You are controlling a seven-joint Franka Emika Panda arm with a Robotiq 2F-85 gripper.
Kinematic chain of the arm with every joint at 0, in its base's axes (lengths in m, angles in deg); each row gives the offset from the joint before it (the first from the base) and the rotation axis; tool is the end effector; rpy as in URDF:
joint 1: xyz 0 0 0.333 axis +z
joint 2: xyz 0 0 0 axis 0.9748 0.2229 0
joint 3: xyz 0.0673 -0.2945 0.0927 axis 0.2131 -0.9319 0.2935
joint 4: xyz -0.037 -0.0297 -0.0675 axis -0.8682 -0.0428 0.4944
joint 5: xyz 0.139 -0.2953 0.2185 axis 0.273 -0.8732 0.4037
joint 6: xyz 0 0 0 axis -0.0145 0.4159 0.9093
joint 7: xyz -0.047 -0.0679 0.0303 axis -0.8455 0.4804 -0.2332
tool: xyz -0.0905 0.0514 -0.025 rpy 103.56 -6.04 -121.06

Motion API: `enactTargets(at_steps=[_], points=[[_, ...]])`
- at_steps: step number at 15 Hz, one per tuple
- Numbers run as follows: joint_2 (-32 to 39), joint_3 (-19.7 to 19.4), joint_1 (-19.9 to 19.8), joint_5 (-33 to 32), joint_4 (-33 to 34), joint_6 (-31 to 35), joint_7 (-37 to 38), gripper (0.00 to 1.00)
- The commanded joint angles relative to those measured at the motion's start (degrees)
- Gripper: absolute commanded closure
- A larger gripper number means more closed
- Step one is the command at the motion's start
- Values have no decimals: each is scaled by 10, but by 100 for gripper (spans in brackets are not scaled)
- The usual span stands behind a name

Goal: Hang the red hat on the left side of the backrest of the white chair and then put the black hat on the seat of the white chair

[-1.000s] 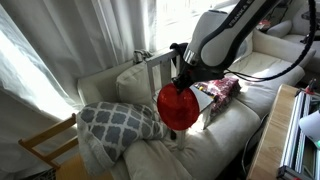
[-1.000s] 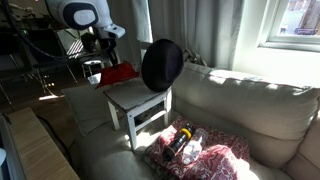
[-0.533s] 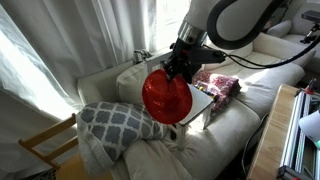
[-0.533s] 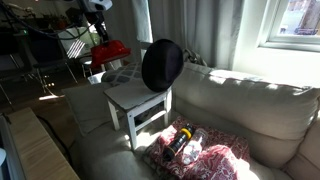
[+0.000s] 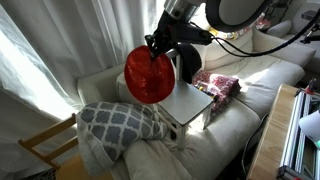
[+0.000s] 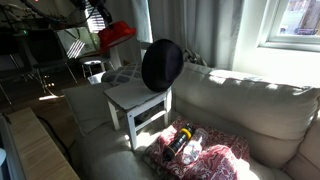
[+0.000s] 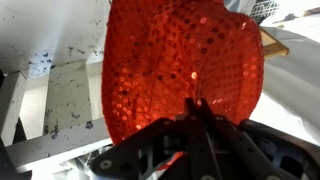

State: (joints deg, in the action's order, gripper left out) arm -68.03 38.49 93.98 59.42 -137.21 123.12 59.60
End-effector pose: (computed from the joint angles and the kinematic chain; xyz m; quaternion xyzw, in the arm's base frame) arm 0.5207 0.2378 0.3858 -0.9529 0.1449 -0.2266 0.1403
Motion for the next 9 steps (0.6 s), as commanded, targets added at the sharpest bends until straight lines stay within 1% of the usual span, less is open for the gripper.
enactTargets(at_steps=[1, 2, 4, 7, 9], points=[[58, -50, 20, -155, 54, 17, 144, 99], [74, -66, 27, -198, 71, 13, 181, 99], [105, -88, 40, -251, 106, 3, 237, 99], [149, -110, 58, -289, 146, -2, 288, 99], [174, -132, 71, -313, 171, -4, 319, 99]])
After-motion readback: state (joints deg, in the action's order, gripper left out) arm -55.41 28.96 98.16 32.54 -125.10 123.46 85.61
